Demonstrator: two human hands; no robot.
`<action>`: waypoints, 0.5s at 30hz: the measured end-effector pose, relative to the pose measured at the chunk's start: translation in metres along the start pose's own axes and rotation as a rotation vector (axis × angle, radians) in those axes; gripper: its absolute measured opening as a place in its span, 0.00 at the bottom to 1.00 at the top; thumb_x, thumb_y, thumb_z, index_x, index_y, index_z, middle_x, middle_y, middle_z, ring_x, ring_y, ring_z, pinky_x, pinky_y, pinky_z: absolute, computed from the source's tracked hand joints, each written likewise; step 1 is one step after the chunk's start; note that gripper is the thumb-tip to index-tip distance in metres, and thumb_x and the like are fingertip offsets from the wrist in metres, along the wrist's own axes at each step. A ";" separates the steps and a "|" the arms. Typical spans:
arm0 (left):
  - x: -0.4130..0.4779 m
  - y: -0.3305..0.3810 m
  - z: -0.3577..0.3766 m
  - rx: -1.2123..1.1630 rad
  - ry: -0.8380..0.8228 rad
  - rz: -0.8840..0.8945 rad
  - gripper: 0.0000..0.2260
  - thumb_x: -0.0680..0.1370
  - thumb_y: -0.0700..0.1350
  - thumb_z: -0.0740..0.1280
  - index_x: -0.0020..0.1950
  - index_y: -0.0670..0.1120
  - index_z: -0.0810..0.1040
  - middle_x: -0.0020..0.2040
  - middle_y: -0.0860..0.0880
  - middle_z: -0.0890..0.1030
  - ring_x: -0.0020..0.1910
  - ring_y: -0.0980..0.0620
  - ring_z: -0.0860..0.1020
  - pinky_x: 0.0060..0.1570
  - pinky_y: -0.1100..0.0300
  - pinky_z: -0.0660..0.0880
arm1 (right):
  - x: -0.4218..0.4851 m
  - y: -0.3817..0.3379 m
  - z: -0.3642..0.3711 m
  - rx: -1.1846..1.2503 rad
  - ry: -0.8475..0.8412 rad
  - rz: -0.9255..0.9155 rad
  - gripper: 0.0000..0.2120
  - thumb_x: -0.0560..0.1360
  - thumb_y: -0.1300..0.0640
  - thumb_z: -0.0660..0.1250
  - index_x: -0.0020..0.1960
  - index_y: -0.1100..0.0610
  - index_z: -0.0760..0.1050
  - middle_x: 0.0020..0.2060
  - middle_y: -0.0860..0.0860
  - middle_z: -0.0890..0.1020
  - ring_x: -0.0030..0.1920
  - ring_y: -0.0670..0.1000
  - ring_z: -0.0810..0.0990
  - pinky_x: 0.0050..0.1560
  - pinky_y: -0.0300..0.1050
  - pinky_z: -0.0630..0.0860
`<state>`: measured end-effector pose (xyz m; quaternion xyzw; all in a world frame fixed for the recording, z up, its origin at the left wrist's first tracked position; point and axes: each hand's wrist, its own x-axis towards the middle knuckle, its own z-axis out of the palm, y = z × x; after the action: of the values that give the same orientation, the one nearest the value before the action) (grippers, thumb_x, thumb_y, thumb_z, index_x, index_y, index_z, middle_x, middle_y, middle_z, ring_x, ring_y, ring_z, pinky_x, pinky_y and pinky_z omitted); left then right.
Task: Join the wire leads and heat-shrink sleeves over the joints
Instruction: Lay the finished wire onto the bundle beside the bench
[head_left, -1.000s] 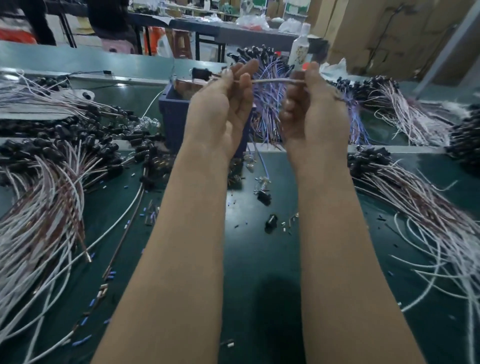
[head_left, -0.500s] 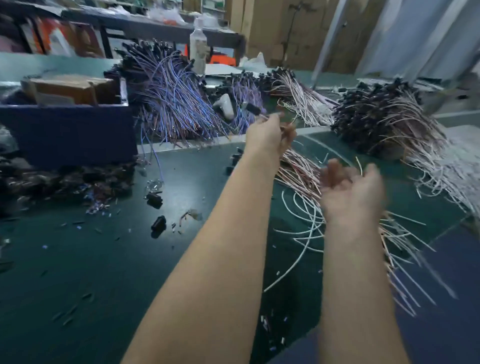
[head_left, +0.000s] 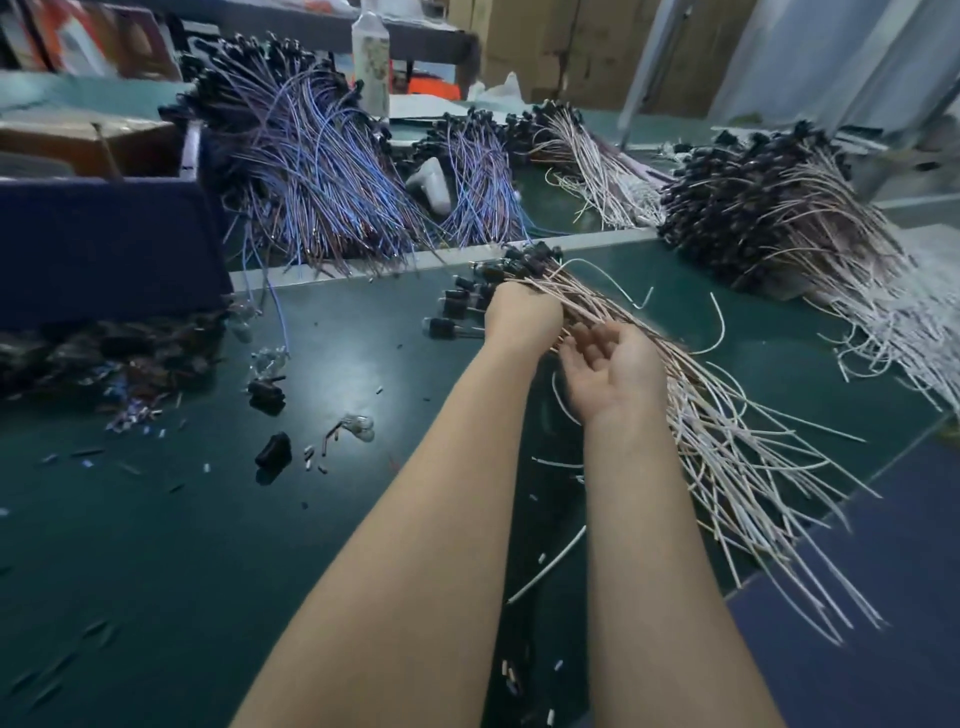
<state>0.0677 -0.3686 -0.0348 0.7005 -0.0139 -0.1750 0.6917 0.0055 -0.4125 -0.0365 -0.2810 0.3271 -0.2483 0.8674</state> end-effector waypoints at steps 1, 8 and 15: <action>-0.002 -0.001 -0.002 0.002 0.005 0.017 0.08 0.76 0.35 0.60 0.46 0.36 0.78 0.51 0.35 0.80 0.56 0.38 0.79 0.57 0.48 0.77 | 0.000 0.001 -0.001 -0.001 0.007 0.018 0.09 0.79 0.64 0.56 0.42 0.63 0.69 0.40 0.56 0.74 0.44 0.51 0.75 0.60 0.45 0.72; -0.023 0.016 -0.050 -0.065 0.093 0.195 0.10 0.77 0.39 0.60 0.36 0.45 0.75 0.35 0.47 0.78 0.37 0.48 0.76 0.46 0.56 0.78 | -0.025 0.022 0.029 -0.033 -0.124 0.001 0.10 0.79 0.64 0.57 0.40 0.59 0.72 0.35 0.52 0.76 0.34 0.48 0.75 0.37 0.37 0.75; -0.067 0.049 -0.153 -0.360 0.361 0.341 0.07 0.79 0.38 0.60 0.43 0.46 0.74 0.37 0.51 0.76 0.37 0.54 0.75 0.39 0.62 0.72 | -0.083 0.077 0.099 -0.199 -0.417 -0.013 0.10 0.78 0.64 0.58 0.40 0.56 0.73 0.28 0.49 0.78 0.30 0.46 0.75 0.28 0.34 0.73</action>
<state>0.0564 -0.2056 0.0254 0.5739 0.0230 0.0711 0.8155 0.0396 -0.2736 0.0112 -0.4126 0.1621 -0.1568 0.8826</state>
